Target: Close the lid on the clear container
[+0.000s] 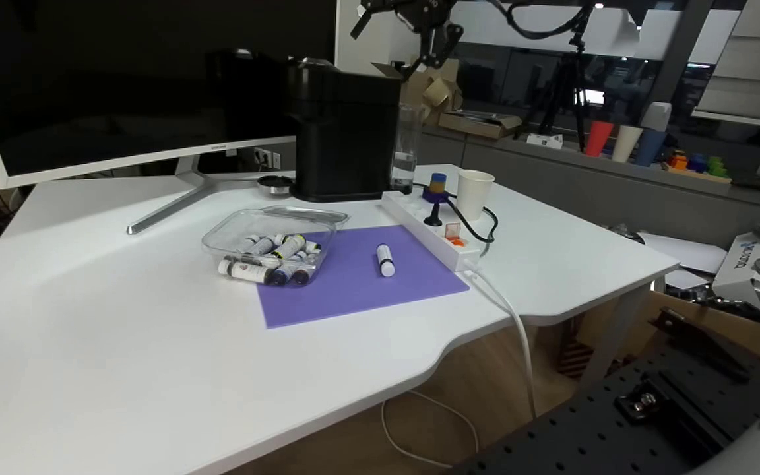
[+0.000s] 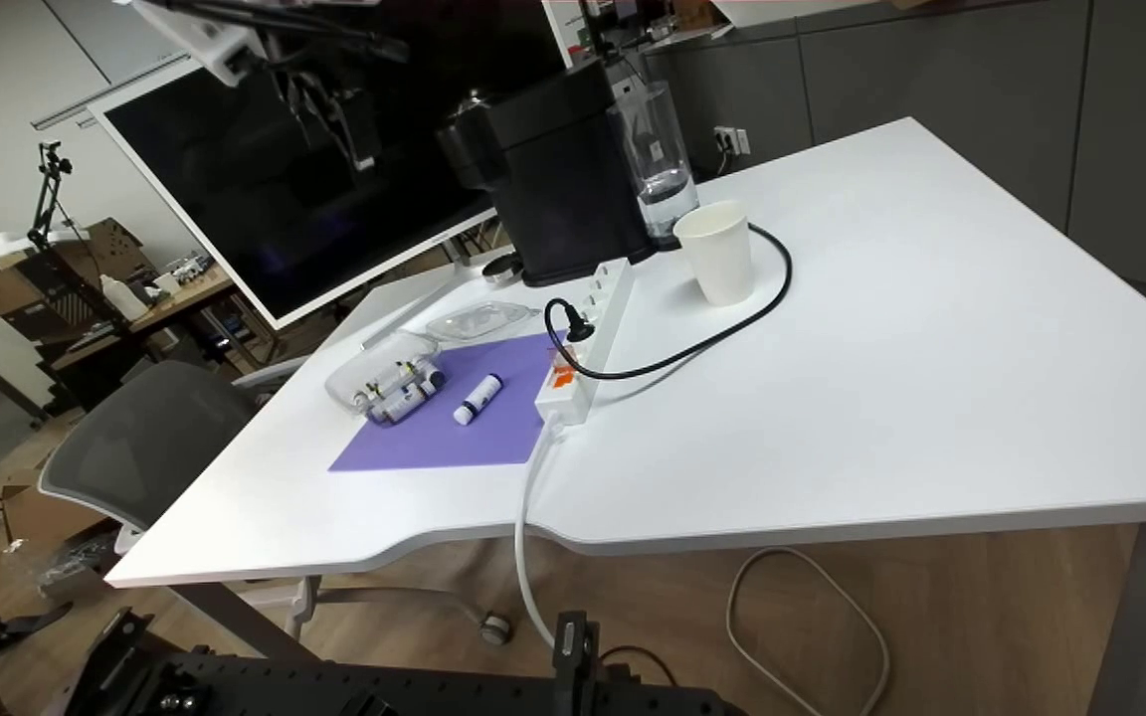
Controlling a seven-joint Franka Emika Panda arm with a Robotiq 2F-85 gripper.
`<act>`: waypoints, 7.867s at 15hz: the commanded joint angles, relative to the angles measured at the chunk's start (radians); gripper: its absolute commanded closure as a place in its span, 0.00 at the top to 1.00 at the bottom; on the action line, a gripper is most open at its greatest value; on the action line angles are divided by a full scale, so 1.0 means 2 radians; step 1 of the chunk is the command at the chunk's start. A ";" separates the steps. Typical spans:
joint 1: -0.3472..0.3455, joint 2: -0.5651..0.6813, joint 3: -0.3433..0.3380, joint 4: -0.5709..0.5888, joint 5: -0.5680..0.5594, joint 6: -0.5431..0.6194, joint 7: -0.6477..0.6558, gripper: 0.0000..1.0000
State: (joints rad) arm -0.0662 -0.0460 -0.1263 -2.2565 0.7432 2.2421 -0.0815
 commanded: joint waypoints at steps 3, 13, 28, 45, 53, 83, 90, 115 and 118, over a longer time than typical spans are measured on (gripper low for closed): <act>-0.005 0.032 0.010 0.011 0.022 0.002 -0.014 1.00; -0.023 0.118 0.005 0.046 0.091 0.007 -0.018 1.00; -0.037 0.384 0.045 0.255 0.096 -0.006 0.003 1.00; -0.034 0.410 0.053 0.239 0.100 0.037 -0.020 1.00; -0.034 0.428 0.076 0.250 0.069 0.110 -0.080 1.00; -0.046 0.307 0.144 0.140 0.327 0.142 -0.502 1.00; 0.017 0.228 0.116 0.058 0.337 0.154 -0.547 1.00; 0.053 0.178 0.088 0.038 -0.190 -0.033 -0.261 1.00; 0.061 0.170 0.093 0.034 -0.228 -0.020 -0.176 1.00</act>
State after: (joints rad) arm 0.0466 0.3249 0.0486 -2.1893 0.3621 2.2043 -0.6049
